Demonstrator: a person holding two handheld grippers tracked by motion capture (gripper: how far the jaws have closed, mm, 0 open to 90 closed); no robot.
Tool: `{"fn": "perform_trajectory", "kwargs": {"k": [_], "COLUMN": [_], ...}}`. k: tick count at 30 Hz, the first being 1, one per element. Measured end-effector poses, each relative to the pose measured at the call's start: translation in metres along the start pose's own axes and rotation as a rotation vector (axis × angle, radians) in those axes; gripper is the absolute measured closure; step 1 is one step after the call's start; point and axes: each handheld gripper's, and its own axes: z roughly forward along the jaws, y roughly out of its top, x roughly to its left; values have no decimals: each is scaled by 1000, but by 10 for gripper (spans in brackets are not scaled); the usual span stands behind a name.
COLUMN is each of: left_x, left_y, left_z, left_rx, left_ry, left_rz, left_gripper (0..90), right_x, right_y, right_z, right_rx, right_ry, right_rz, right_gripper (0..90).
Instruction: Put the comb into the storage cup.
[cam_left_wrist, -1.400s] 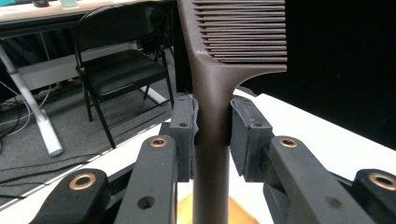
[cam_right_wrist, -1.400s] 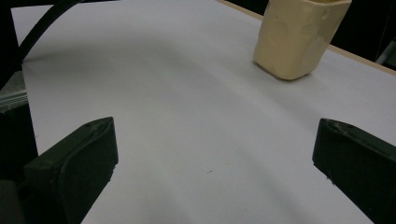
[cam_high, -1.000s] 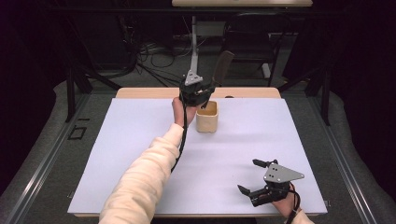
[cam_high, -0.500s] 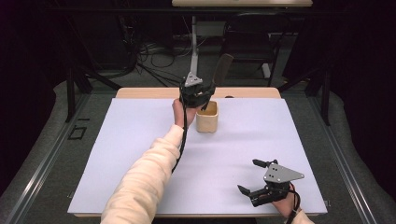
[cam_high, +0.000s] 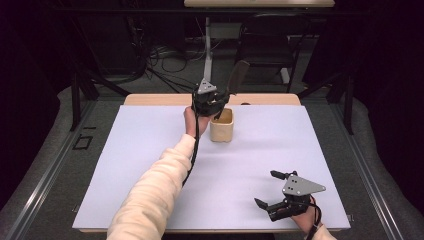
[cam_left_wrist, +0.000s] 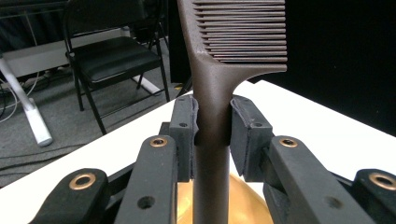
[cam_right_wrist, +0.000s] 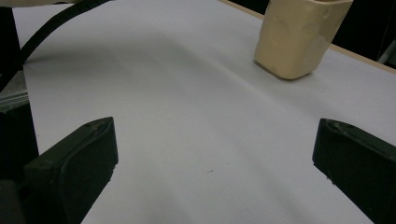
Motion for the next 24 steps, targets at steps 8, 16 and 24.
{"fn": "perform_trajectory", "kwargs": {"k": [8,16,24], "left_x": [-1,-1,-1], "left_y": [-2,-5,-9], "left_z": [1,3,6], "left_rx": [19,30,53], "left_ry": [-9,-18,-21], "left_rz": [15,23,29], "left_gripper": [721,721,720], "right_x": [0,0,0], "right_y": [0,0,0], "right_z": [0,0,0], "right_rx": [0,0,1], "right_ry": [0,0,-1], "right_rz": [1,0,1], "right_gripper": [0,0,0]}}
